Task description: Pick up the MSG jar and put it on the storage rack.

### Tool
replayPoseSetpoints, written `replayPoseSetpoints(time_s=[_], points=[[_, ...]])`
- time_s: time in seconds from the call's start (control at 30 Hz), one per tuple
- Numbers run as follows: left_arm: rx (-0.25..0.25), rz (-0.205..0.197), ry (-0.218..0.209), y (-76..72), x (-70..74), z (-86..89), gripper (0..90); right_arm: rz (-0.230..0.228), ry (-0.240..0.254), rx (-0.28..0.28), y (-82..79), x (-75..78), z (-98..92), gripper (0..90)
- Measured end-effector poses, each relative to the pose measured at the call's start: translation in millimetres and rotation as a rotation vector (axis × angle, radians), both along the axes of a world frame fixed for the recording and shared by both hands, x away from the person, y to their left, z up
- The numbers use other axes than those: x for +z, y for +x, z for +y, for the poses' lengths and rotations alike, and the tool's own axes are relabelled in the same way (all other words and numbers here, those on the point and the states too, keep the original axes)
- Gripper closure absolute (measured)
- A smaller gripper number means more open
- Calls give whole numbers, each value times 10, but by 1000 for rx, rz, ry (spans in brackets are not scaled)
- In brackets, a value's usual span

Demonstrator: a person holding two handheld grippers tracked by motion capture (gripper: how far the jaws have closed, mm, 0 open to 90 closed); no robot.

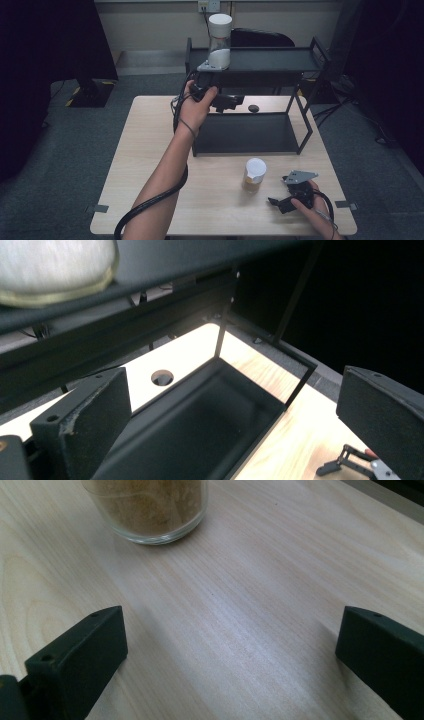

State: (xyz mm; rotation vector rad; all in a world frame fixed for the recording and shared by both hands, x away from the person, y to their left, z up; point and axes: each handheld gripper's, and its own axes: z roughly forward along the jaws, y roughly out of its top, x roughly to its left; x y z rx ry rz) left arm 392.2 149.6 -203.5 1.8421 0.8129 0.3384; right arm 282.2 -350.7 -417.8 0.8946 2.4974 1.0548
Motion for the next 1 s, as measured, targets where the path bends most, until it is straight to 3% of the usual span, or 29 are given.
replayPoseSetpoints(time_s=[0.3, 0.4, 1.0], points=[[-31, 17, -8, 7, -254, 47, 7, 0, 1, -2, -3, -1, 1, 0], [-34, 20, 17, 2, -328, 39, 8, 0, 1, -3, -6, -1, 2, 0], [-45, 37, 44, -91, -725, 207, 14, 0, 1, -3, -6, -2, 2, 0]])
